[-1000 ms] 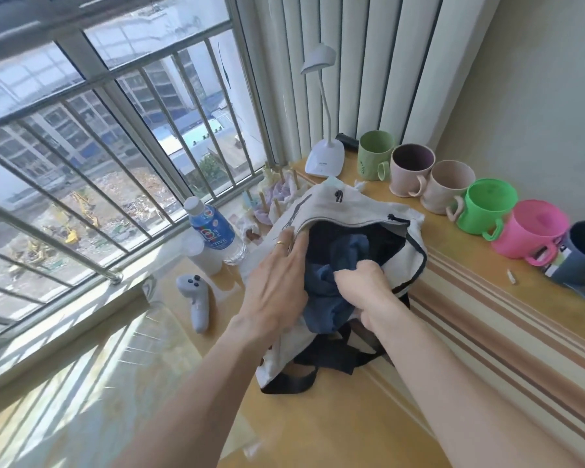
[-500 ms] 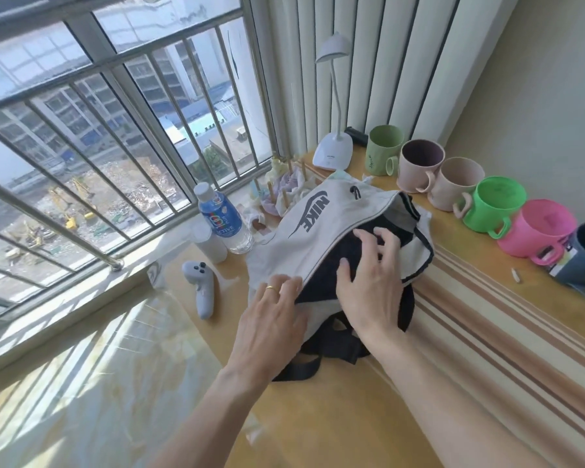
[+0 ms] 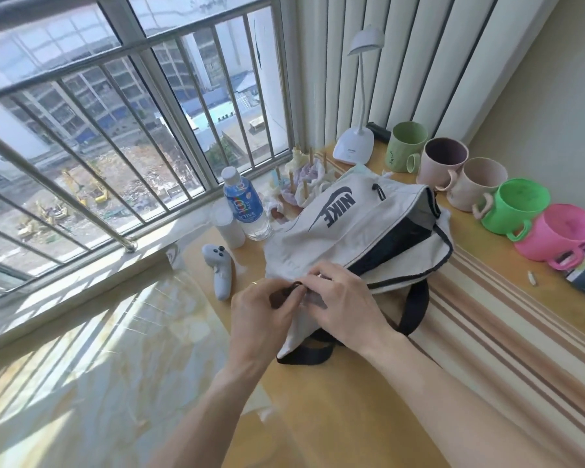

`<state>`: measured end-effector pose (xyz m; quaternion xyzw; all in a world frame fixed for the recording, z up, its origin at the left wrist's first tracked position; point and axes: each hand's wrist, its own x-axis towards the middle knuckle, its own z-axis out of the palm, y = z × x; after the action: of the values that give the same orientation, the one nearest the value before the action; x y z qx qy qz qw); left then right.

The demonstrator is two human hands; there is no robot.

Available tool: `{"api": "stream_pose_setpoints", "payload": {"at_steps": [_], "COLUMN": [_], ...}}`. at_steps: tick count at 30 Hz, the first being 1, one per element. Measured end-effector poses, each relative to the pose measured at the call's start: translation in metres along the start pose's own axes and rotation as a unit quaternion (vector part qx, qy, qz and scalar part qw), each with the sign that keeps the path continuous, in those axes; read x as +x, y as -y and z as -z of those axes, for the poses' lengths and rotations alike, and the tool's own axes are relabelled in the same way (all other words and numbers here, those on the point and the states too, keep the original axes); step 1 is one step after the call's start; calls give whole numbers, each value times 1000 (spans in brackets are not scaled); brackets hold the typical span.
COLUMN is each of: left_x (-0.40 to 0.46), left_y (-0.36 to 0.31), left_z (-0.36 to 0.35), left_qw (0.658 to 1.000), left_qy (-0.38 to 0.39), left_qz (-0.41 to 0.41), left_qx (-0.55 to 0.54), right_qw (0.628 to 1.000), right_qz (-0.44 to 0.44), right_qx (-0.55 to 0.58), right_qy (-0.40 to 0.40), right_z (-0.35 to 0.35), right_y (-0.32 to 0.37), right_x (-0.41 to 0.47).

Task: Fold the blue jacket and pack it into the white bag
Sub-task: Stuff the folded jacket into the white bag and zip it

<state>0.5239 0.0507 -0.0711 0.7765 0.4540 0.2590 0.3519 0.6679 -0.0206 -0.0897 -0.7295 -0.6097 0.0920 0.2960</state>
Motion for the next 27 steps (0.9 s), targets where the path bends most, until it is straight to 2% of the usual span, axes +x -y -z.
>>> {"api": "stream_pose_setpoints", "payload": {"at_steps": [3, 5, 7, 9, 13, 21, 24, 27], "left_x": [-3, 0, 6, 11, 7, 5, 4, 1], "left_y": [-2, 5, 8, 7, 14, 21, 21, 23], "left_z": [1, -8, -19, -24, -18, -19, -22, -20], "left_qw": [998, 993, 985, 982, 985, 985, 986, 987], "left_qy": [36, 70, 60, 39, 20, 15, 18, 26], "left_qz": [-46, -61, -77, -77, -72, -68, -55, -50], "left_qx": [-2, 68, 139, 166, 154, 161, 159, 150], "right_qw": [999, 999, 1000, 999, 988, 950, 936, 934], "right_qz": [-13, 1, 11, -27, -143, -273, -314, -316], "right_qx": [30, 34, 23, 8, 5, -85, -89, -78], "right_qy": [-23, -13, -5, -28, -63, -126, -134, -145], "right_z": [4, 10, 14, 20, 45, 111, 124, 119], "right_y": [-4, -6, -10, -23, -67, -173, -190, -182], "right_x": [9, 10, 9, 11, 19, 42, 52, 43]}}
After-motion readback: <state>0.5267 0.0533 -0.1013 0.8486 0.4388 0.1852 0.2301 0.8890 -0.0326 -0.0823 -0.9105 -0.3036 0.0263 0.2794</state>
